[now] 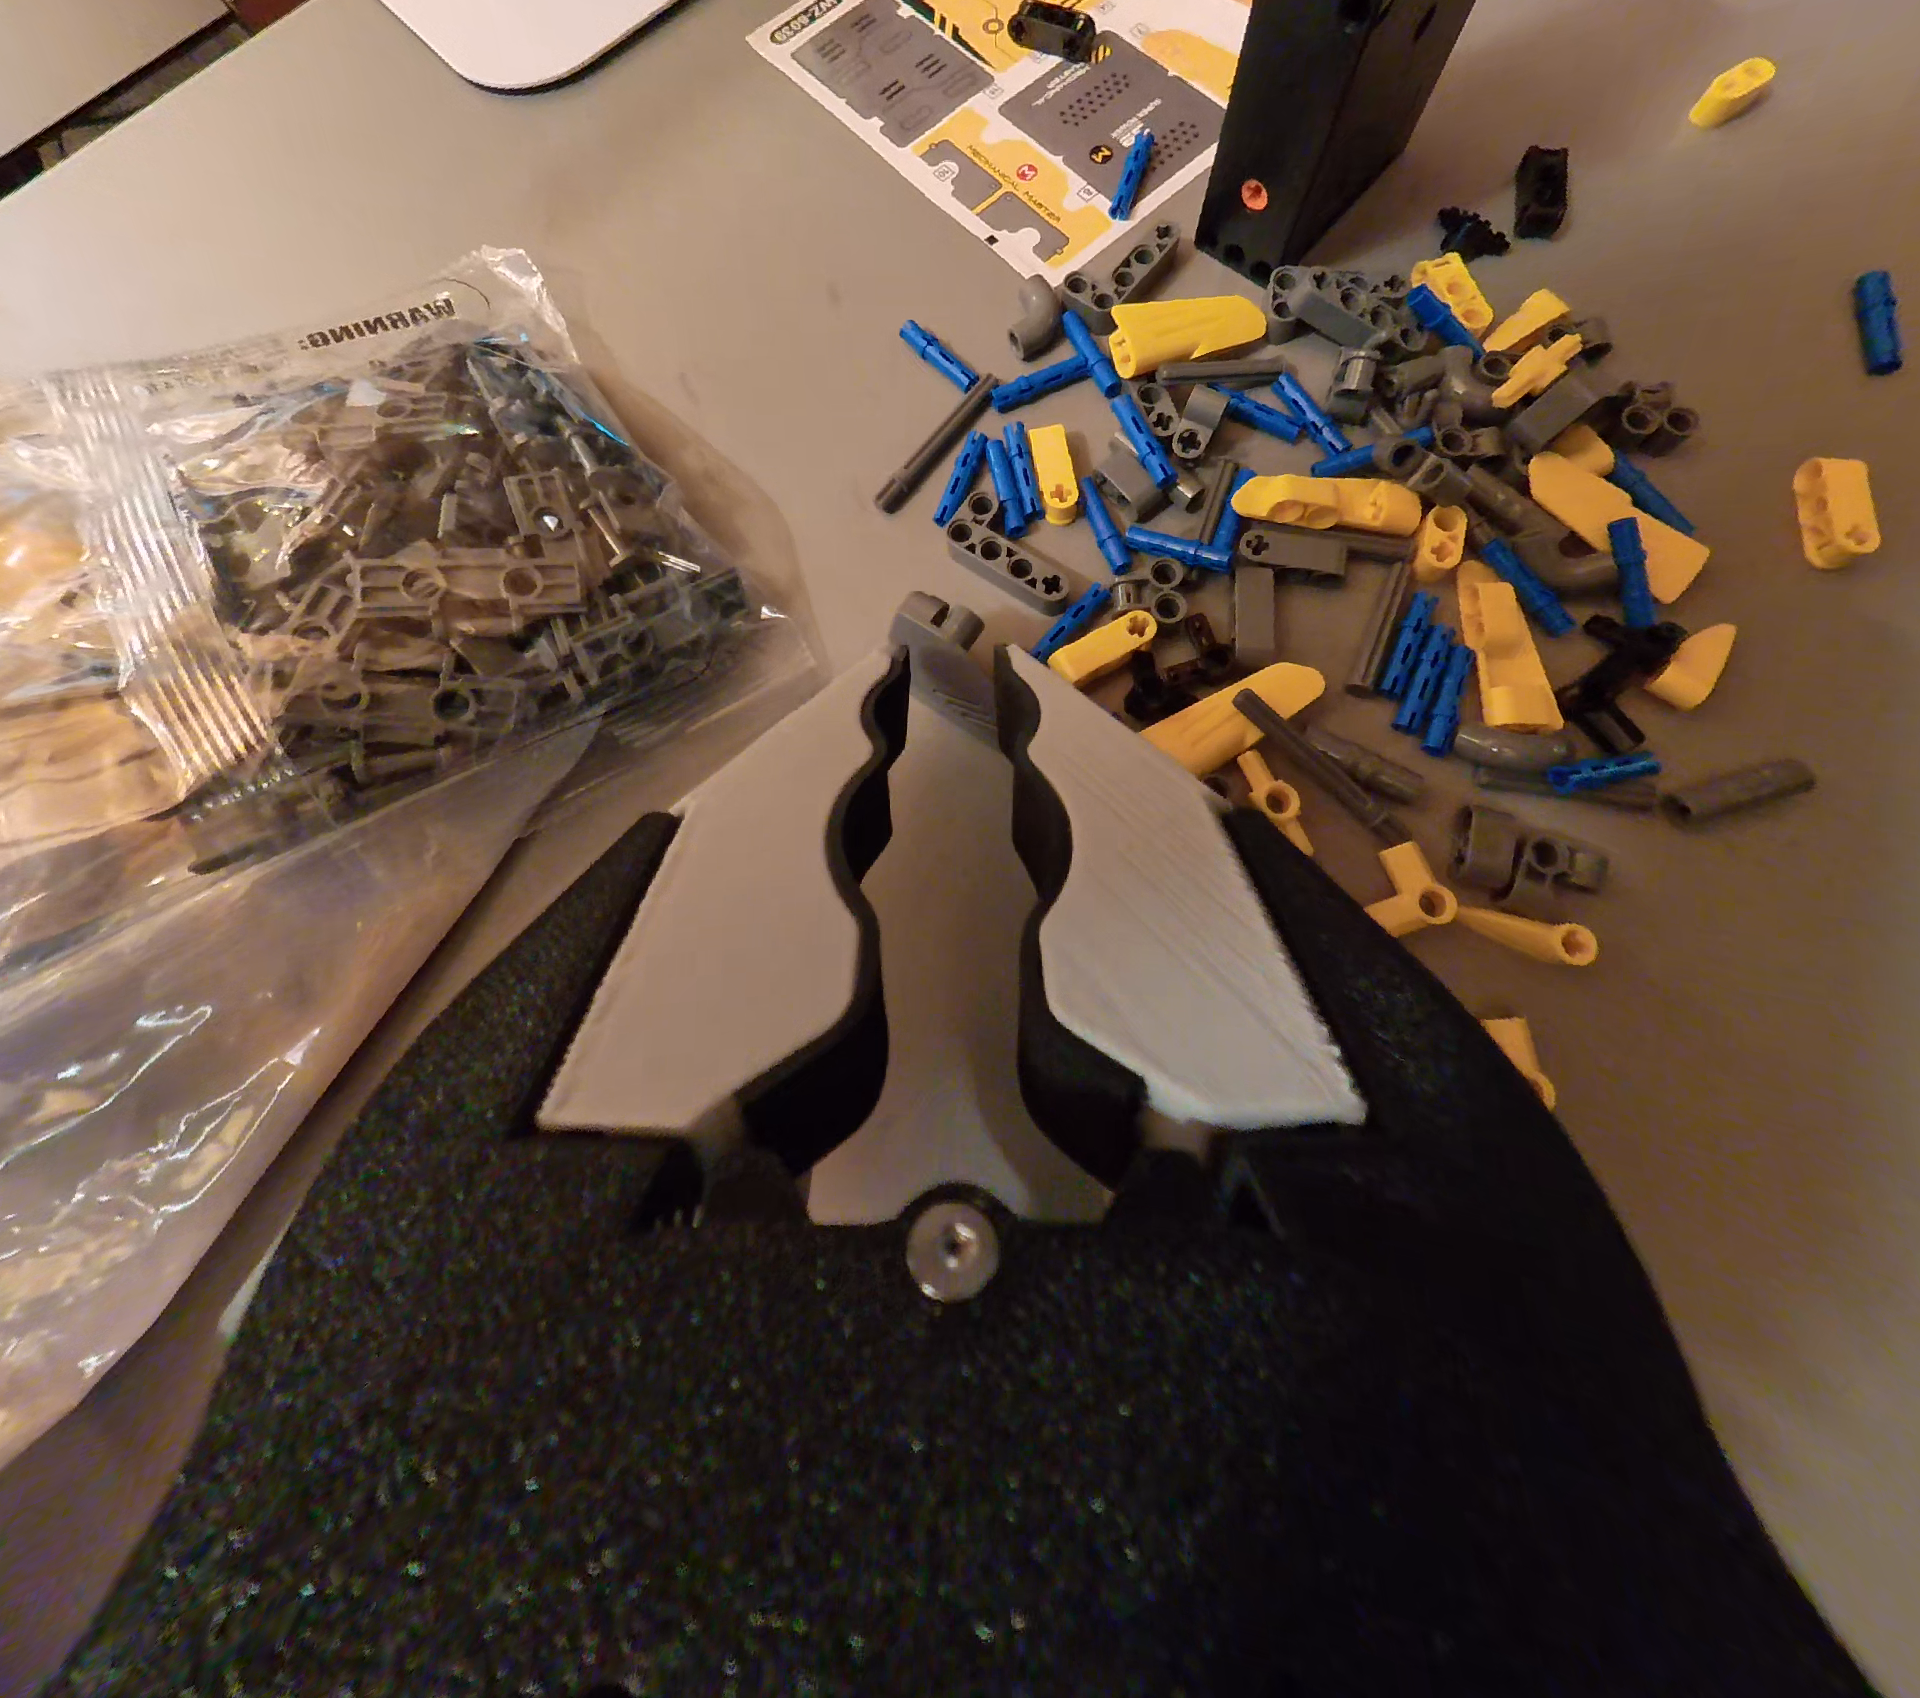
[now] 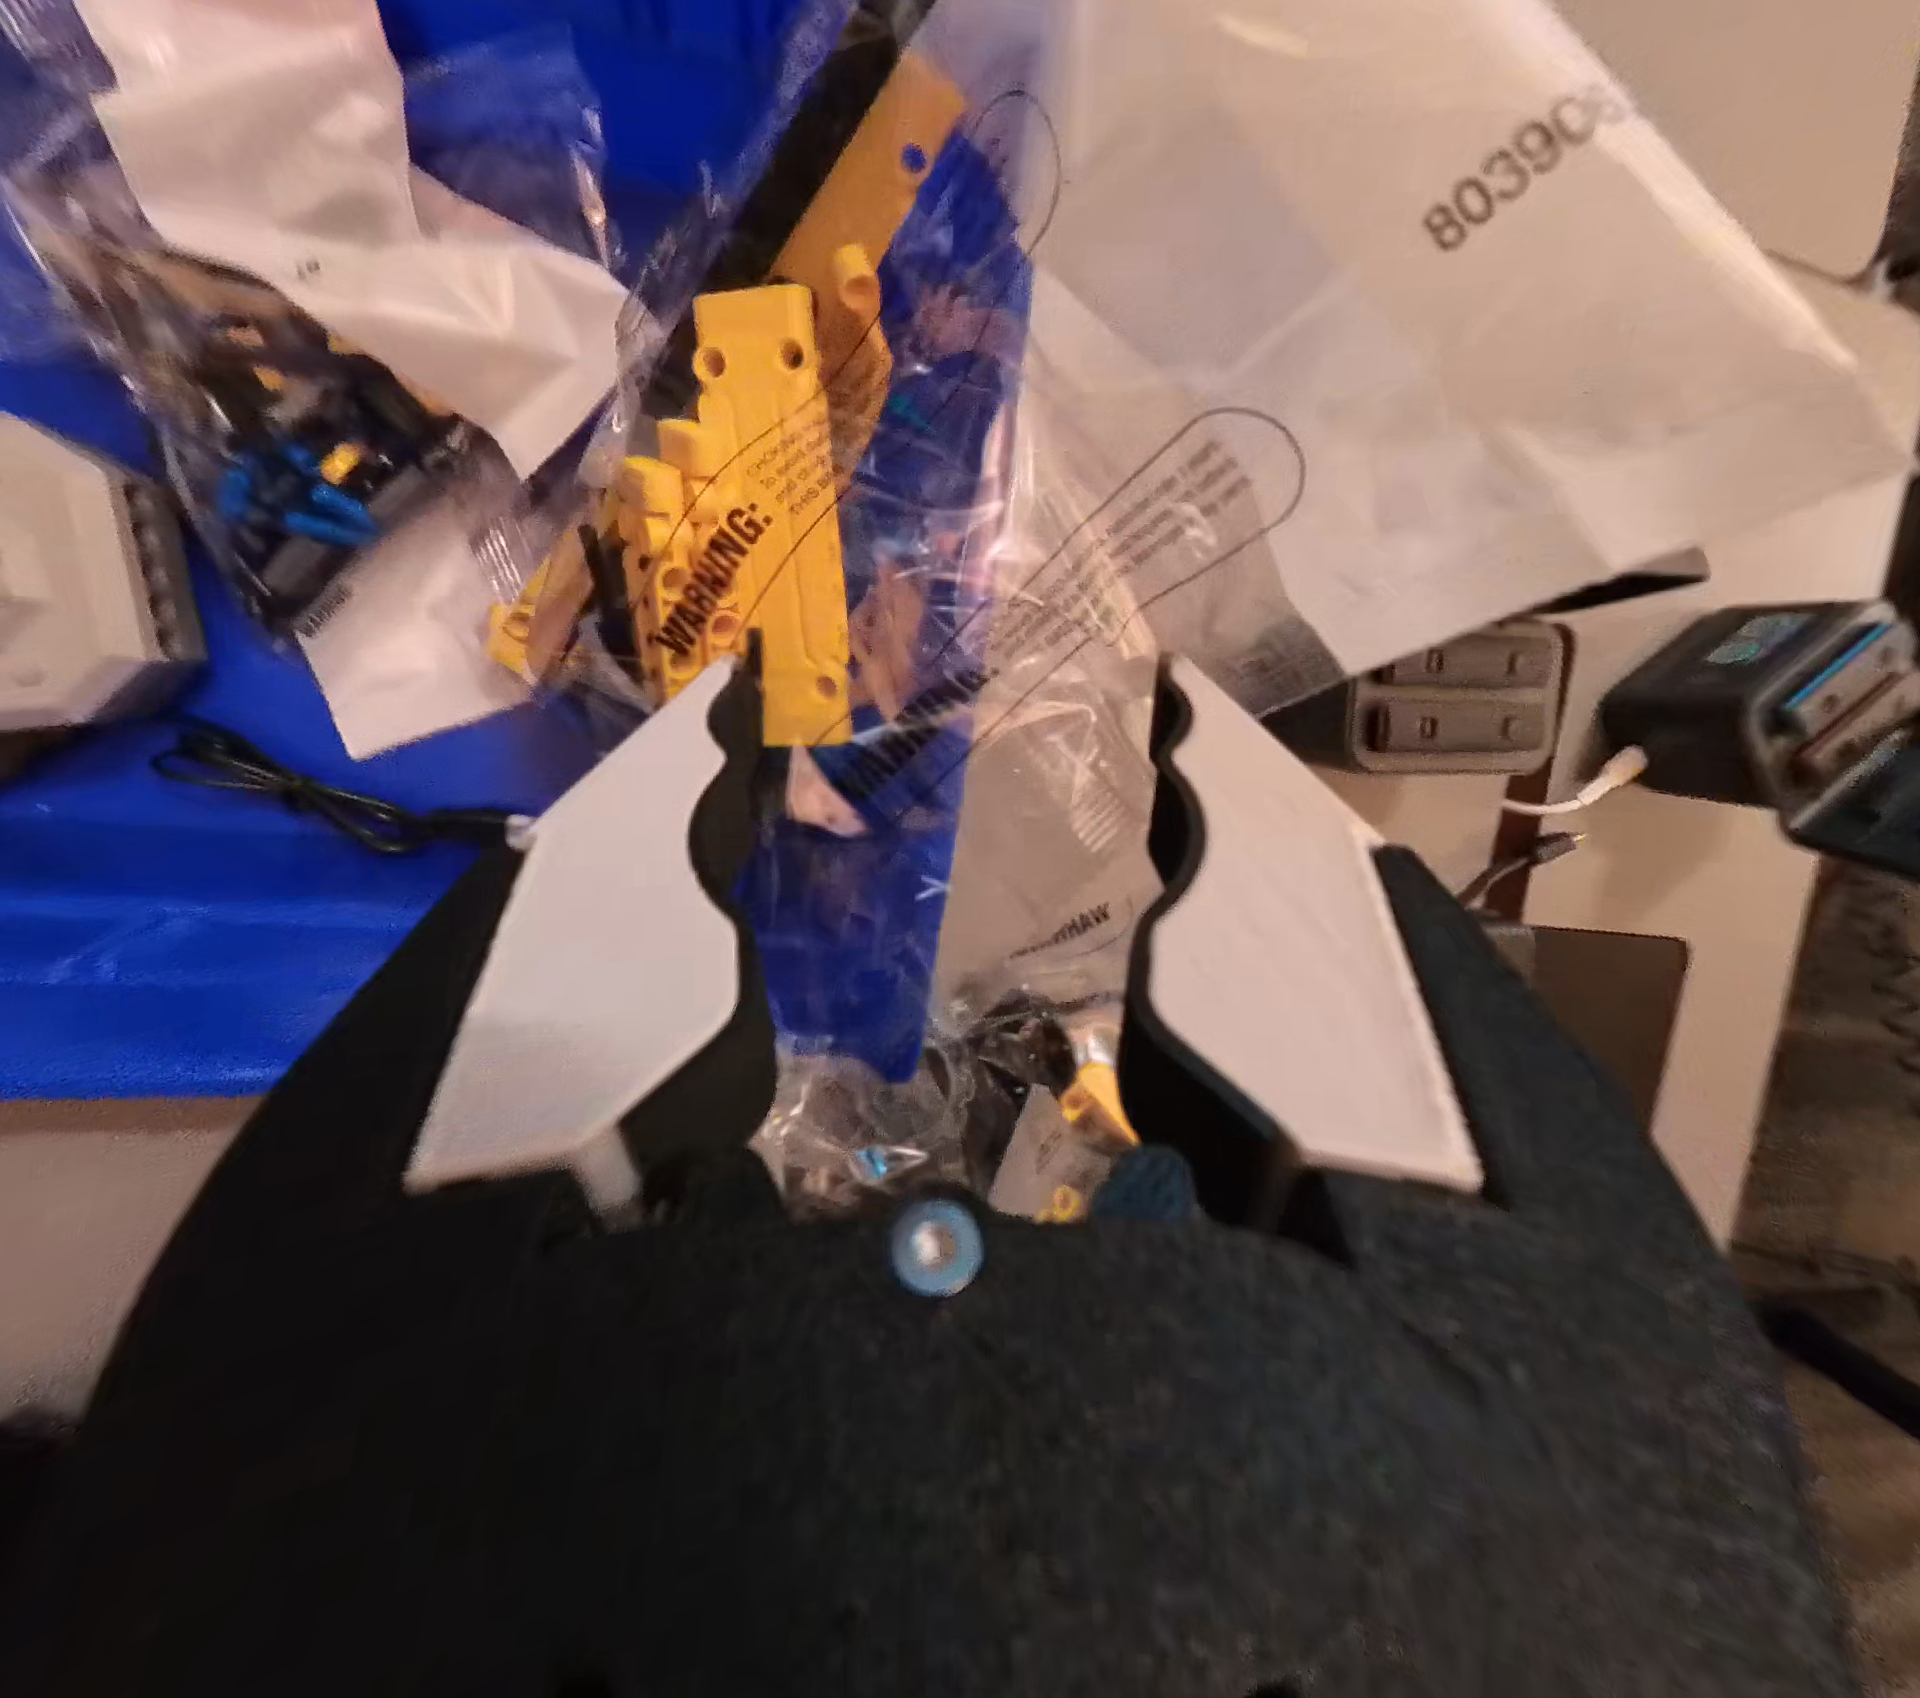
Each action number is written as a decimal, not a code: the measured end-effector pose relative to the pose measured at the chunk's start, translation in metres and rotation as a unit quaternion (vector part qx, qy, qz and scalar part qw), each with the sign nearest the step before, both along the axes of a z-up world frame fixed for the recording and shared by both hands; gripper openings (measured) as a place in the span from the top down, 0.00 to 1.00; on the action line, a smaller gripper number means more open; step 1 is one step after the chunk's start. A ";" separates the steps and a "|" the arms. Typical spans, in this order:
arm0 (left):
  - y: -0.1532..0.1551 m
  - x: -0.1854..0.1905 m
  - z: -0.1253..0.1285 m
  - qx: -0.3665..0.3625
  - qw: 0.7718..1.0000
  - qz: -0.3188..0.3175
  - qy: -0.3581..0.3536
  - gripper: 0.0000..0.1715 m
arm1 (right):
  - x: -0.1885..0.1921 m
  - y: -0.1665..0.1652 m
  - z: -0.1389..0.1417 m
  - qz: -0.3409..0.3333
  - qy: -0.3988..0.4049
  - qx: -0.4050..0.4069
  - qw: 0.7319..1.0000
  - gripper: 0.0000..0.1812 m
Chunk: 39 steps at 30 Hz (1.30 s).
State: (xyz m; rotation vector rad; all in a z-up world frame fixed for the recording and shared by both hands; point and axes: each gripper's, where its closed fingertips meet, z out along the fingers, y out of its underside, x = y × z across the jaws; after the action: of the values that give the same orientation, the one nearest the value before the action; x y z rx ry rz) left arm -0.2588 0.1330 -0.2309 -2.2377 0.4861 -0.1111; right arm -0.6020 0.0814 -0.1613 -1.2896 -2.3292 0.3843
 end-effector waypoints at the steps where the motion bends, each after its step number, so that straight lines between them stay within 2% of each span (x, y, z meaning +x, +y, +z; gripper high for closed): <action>1: 0.000 0.000 0.000 0.000 1.000 0.000 0.000 0.91 | -0.001 -0.001 0.000 0.011 0.003 0.010 1.000 0.61; 3: 0.000 0.000 0.000 0.001 1.000 -0.001 -0.001 0.91 | 0.000 -0.010 0.005 0.037 -0.001 -0.001 0.999 0.86; 5: 0.000 0.000 0.001 0.001 1.000 -0.001 -0.002 0.91 | 0.000 -0.022 0.016 0.055 0.000 -0.044 0.998 0.98; 12: -0.001 0.000 -0.001 -0.003 1.000 -0.002 -0.001 0.91 | -0.003 -0.048 0.074 0.056 0.053 -0.173 0.982 1.00; 14: -0.001 0.000 -0.002 -0.005 1.000 -0.002 0.000 0.91 | -0.003 -0.050 0.088 0.058 0.069 -0.187 0.978 1.00; 17: -0.001 0.000 -0.002 -0.005 1.000 -0.002 0.001 0.91 | -0.001 -0.051 0.102 0.060 0.087 -0.197 0.975 1.00; 21: -0.001 0.000 -0.003 -0.006 1.000 -0.003 0.001 0.91 | 0.004 -0.060 0.119 0.055 0.091 -0.262 0.959 1.00; 28: -0.001 0.001 -0.002 -0.006 1.000 -0.003 0.001 0.91 | 0.015 -0.076 0.140 0.060 0.084 -0.370 0.923 1.00; 39: -0.001 0.001 -0.002 -0.005 1.000 -0.003 0.001 0.91 | 0.029 -0.084 0.149 0.082 0.082 -0.408 0.906 1.00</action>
State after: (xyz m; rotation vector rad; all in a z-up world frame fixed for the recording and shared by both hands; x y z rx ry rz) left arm -0.2580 0.1321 -0.2332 -2.2466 0.4943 -0.1151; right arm -0.5733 -0.0022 -0.0124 -1.3059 -2.1873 1.5849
